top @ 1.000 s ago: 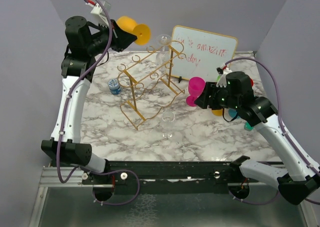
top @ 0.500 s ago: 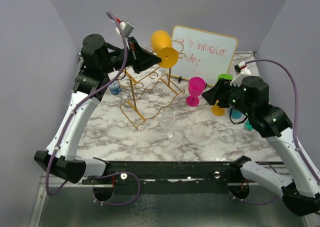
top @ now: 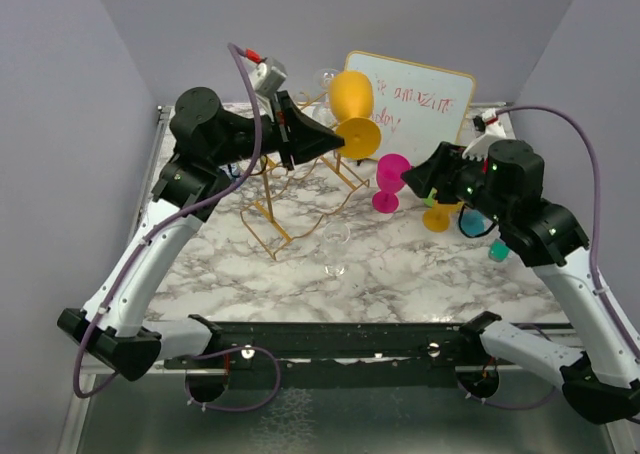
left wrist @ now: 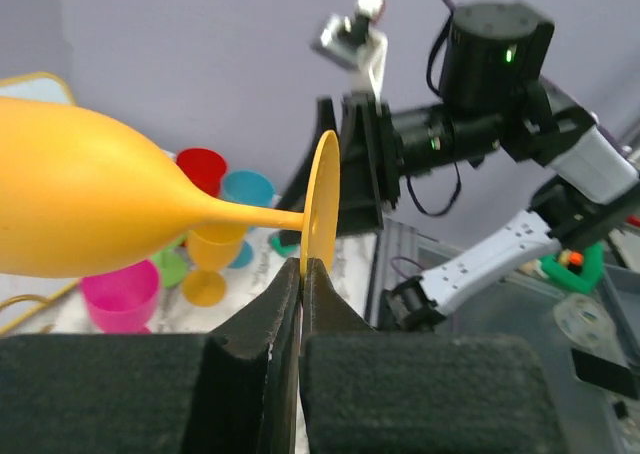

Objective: Take the wine glass off the wine glass rack
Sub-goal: Place the wine glass at the center of the board.

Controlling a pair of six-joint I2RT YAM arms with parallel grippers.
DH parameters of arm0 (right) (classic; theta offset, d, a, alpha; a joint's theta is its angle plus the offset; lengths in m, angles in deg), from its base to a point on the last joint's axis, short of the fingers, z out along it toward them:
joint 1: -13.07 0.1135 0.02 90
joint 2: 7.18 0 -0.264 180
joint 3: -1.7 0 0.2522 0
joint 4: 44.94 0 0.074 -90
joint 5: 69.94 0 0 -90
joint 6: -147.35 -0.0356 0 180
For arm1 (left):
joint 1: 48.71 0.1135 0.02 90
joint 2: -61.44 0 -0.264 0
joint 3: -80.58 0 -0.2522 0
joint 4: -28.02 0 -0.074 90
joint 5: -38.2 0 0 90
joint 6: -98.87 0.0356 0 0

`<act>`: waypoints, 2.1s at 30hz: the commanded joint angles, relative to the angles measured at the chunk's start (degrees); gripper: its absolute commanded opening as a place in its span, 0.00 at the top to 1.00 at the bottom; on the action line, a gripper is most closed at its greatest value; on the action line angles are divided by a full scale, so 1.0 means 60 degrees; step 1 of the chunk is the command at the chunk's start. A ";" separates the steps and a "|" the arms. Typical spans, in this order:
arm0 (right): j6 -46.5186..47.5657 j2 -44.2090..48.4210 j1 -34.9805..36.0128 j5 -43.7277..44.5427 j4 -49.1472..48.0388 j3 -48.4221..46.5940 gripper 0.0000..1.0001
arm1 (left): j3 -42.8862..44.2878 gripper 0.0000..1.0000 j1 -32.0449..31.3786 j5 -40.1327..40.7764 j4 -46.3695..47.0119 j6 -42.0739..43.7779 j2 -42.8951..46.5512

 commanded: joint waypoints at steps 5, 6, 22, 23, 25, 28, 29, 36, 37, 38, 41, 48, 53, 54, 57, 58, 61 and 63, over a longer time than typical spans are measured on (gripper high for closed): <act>0.0407 -0.0818 -0.0598 -0.1058 0.0138 -0.2811 0.36 | -0.0045 1.00 -0.1523 0.0464 0.0151 -0.0104 -0.0043; 0.0462 -0.0889 -0.0696 -0.1082 0.0169 -0.2999 0.36 | -0.0079 1.00 -0.1594 0.0535 0.0145 -0.0149 -0.0032; -0.1651 -0.0527 -0.5801 -1.0341 -0.4671 -0.0332 0.36 | -0.1465 1.00 -0.1868 0.1501 -0.0149 -0.0780 0.0369; -0.1901 -0.0408 -0.5793 -1.0674 -0.5103 -0.0132 0.36 | -0.1428 1.00 -0.1868 0.1486 -0.0149 -0.0805 0.0305; -0.2439 -0.0199 -0.5657 -1.1185 -0.6158 0.0317 0.36 | -0.1317 1.00 -0.1881 0.1382 -0.0142 -0.0849 0.0162; -0.2439 0.0033 -0.5451 -1.1592 -0.6705 0.0636 0.36 | -0.1149 1.00 -0.1923 0.1262 -0.0148 -0.0917 -0.0089; -0.2340 0.0081 -0.5366 -1.1711 -0.6722 0.0680 0.36 | -0.1120 1.00 -0.1934 0.1270 -0.0149 -0.0934 -0.0144; -0.0992 -0.0064 -0.4735 -1.1963 -0.5300 0.0619 0.36 | -0.0946 1.00 -0.2248 0.1063 0.0245 -0.1084 -0.0531; -0.0910 -0.0151 -0.4689 -1.1955 -0.5143 0.0595 0.38 | -0.0950 1.00 -0.2260 0.1051 0.0259 -0.1089 -0.0573; -0.0838 -0.0235 -0.4661 -1.1987 -0.5025 0.0566 0.39 | -0.0926 1.00 -0.2276 0.1018 0.0279 -0.1098 -0.0611; -0.0888 -0.0396 -0.4581 -1.2128 -0.5056 0.0575 0.43 | -0.0903 1.00 -0.2371 0.0964 0.0321 -0.1132 -0.0744; -0.1085 -0.0403 -0.4440 -1.2280 -0.5326 0.0810 0.56 | -0.0940 1.00 -0.2481 0.1079 0.0392 -0.1118 -0.0908; -0.0955 -0.0438 -0.4429 -1.2372 -0.5150 0.0909 0.57 | -0.0973 1.00 -0.2541 0.1069 0.0490 -0.1201 -0.0919; -0.0946 -0.0445 -0.4418 -1.2411 -0.5150 0.0919 0.57 | -0.0982 1.00 -0.2555 0.1046 0.0565 -0.1230 -0.0920; -0.0941 -0.0433 -0.4400 -1.2393 -0.5127 0.0912 0.66 | -0.1061 1.00 -0.2571 0.1004 0.0812 -0.1413 -0.0939; -0.0941 -0.0407 -0.4400 -1.2390 -0.5127 0.0912 0.72 | -0.1070 1.00 -0.2580 0.1007 0.0821 -0.1425 -0.0944; -0.0899 -0.0339 -0.4400 -1.2529 -0.5142 0.0813 0.85 | -0.1103 1.00 -0.2586 0.1000 0.0826 -0.1421 -0.0969; -0.0843 -0.0279 -0.4399 -1.2539 -0.5134 0.0745 0.91 | -0.1136 1.00 -0.2590 0.1077 0.0831 -0.1458 -0.0962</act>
